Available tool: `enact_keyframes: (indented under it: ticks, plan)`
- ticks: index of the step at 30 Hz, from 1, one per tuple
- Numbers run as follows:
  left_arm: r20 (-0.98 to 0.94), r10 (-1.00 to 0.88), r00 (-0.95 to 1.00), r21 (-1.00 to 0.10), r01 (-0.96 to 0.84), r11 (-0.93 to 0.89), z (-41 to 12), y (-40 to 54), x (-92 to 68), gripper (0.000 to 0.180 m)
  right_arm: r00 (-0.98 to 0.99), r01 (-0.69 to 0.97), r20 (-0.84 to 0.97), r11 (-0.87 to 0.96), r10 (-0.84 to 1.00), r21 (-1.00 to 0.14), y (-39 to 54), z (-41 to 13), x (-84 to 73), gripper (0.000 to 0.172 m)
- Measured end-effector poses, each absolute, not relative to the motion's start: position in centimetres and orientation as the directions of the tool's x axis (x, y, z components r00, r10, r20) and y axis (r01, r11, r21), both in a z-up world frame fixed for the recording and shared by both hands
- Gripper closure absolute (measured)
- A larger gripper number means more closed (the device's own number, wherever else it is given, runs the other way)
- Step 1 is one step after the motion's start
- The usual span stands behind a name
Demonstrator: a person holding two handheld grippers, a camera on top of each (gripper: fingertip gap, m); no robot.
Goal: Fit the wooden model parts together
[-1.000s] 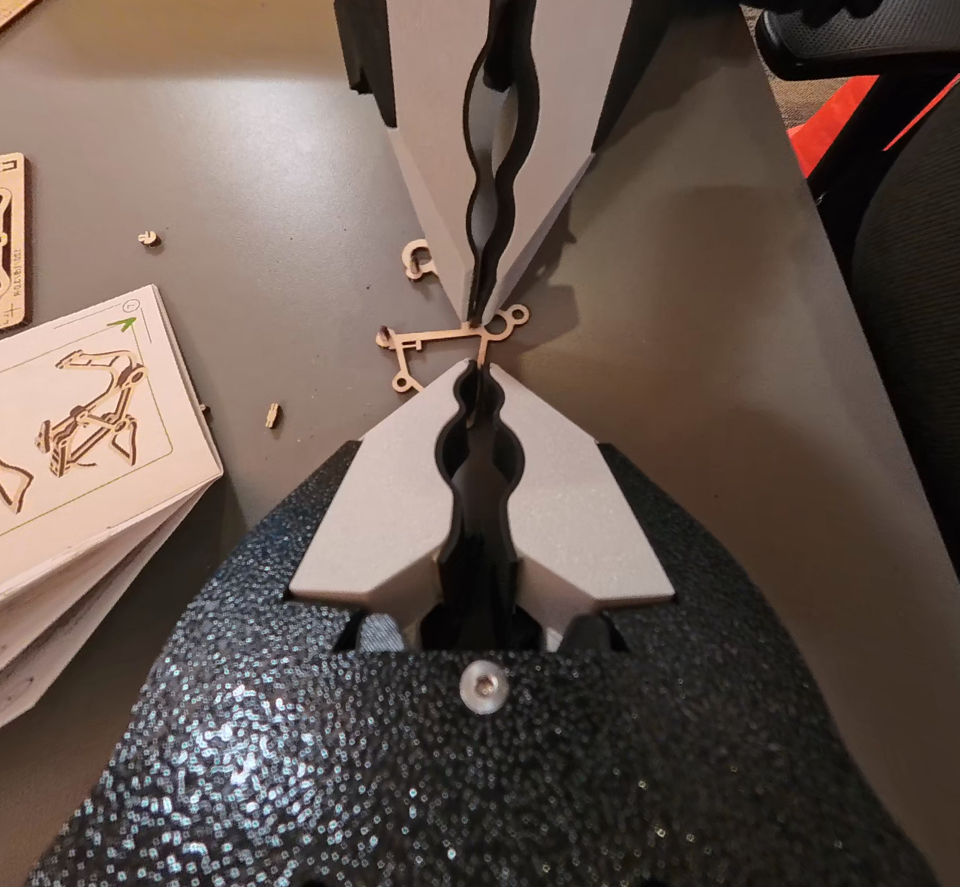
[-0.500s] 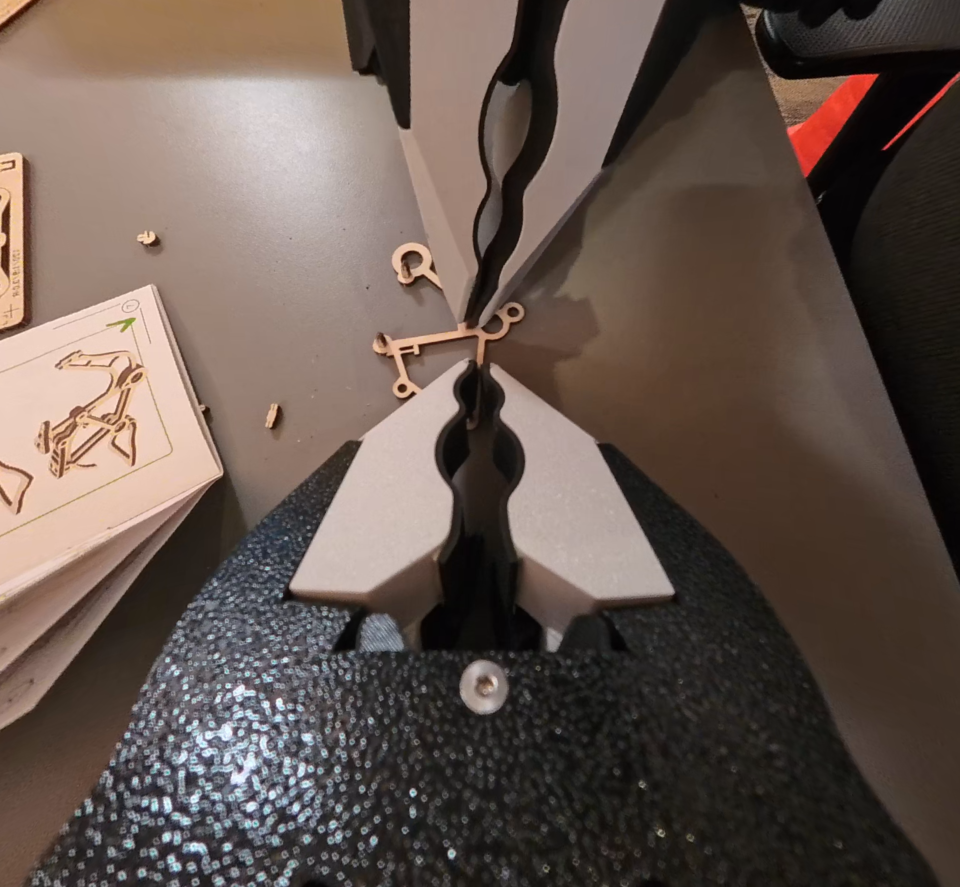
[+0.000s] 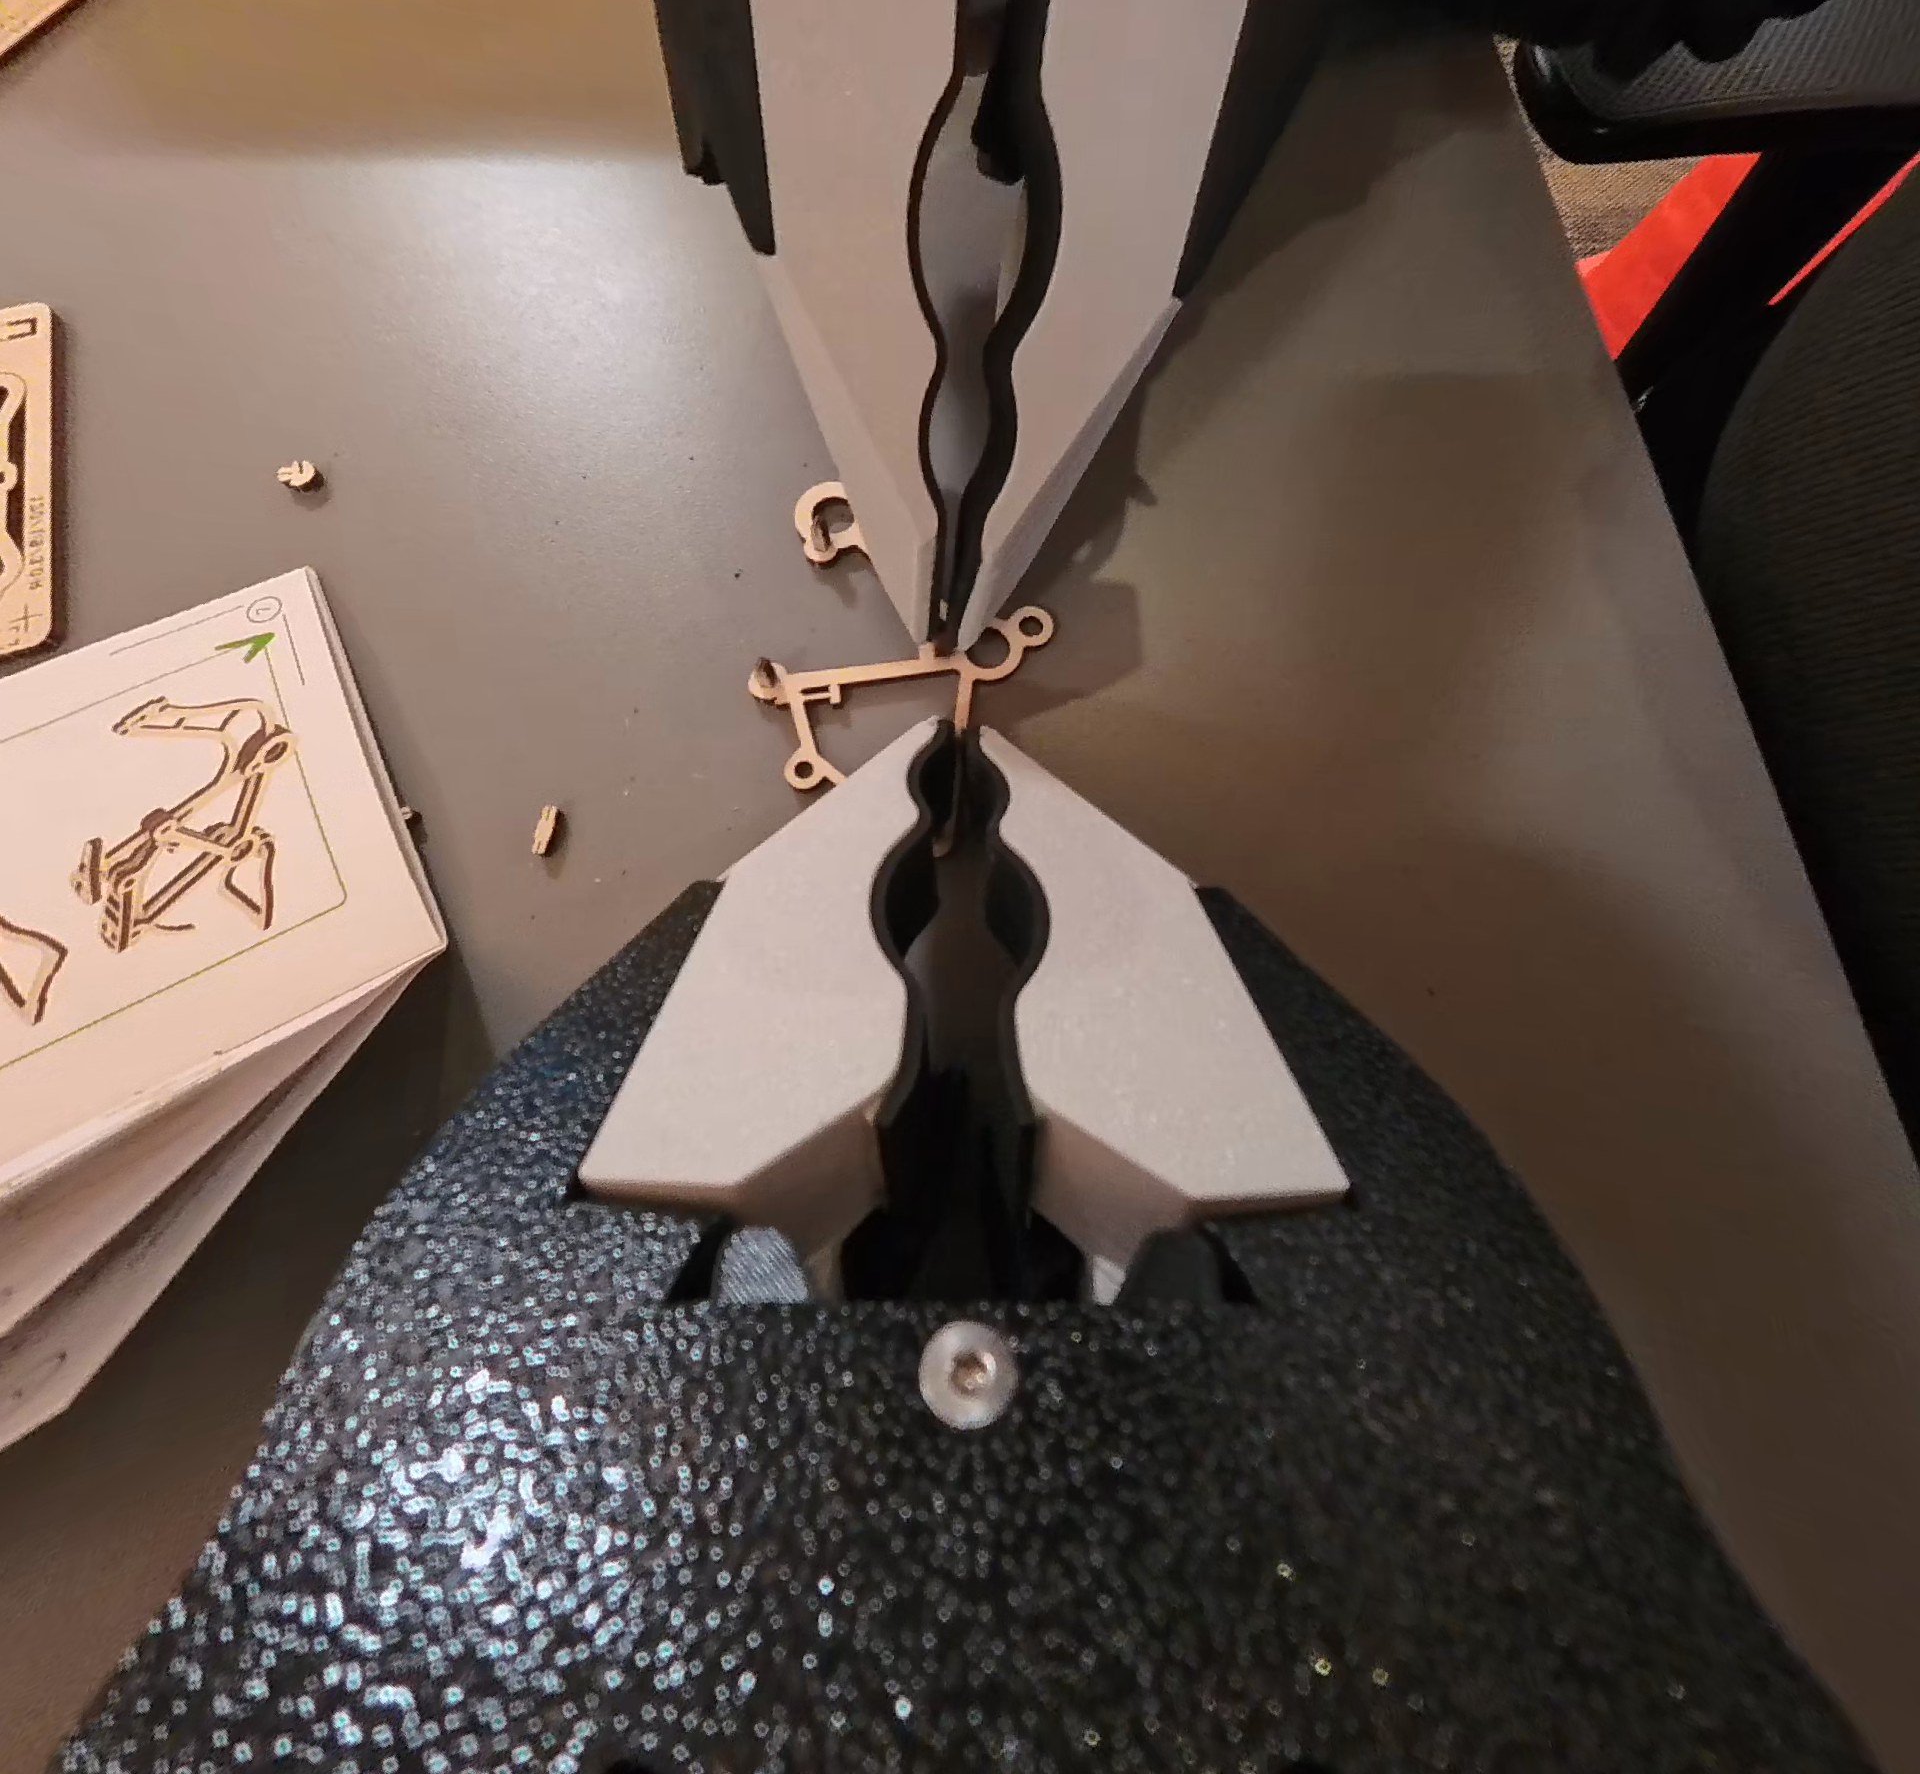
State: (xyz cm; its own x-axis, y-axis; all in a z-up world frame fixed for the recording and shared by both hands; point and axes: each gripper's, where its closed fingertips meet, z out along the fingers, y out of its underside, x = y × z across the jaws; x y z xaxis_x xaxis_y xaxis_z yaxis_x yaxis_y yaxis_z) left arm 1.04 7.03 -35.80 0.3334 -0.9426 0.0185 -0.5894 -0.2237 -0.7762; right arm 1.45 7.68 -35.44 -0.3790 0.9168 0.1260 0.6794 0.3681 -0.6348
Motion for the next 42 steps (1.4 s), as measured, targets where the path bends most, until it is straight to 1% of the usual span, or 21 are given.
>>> enact_keyframes:
  ticks: [3,4,5,14,19,24,29,33,38,42]
  plan:
    - [0.019,-0.943,0.334,-0.777,-0.588,-0.224,-35.79,7.02,1.04,0.18,-0.378,0.677,0.116,0.359,0.919,-0.643,7.67,-35.41,1.44,0.171]
    - [0.02,-0.942,0.334,-0.778,-0.587,-0.224,-35.78,7.03,1.04,0.18,-0.374,0.678,0.109,0.352,0.921,-0.646,7.69,-35.44,1.42,0.164]
    - [0.02,-0.942,0.334,-0.778,-0.586,-0.225,-35.78,7.03,1.05,0.18,-0.372,0.683,0.099,0.345,0.923,-0.644,7.7,-35.55,1.45,0.162]
    - [0.02,-0.942,0.334,-0.779,-0.585,-0.224,-35.77,7.02,1.05,0.18,-0.368,0.668,0.036,0.291,0.929,-0.685,7.61,-35.48,1.39,0.166]
    - [0.021,-0.942,0.335,-0.78,-0.584,-0.225,-35.76,7.02,1.05,0.18,-0.368,0.652,0.035,0.284,0.929,-0.703,7.66,-35.06,1.43,0.17]
    - [0.019,-0.943,0.334,-0.778,-0.587,-0.224,-35.78,7.01,1.04,0.18,-0.374,0.653,0.054,0.304,0.926,-0.694,7.61,-35.26,1.4,0.17]
    - [0.021,-0.943,0.332,-0.774,-0.591,-0.225,-35.83,7.01,1.05,0.18,-0.379,0.667,0.117,0.358,0.918,-0.653,7.63,-35.36,1.46,0.171]
    - [0.023,-0.944,0.33,-0.773,-0.592,-0.226,-35.84,7.01,1.05,0.18,-0.39,0.702,0.168,0.411,0.905,-0.581,7.67,-35.45,1.49,0.172]
    - [0.021,-0.945,0.328,-0.773,-0.593,-0.223,-35.84,7.02,1.05,0.18,-0.407,0.74,0.263,0.485,0.875,-0.466,7.74,-35.55,1.51,0.172]
    - [0.021,-0.944,0.328,-0.773,-0.594,-0.223,-35.84,7.03,1.06,0.18,-0.395,0.747,0.21,0.446,0.894,-0.494,7.73,-35.56,1.47,0.172]
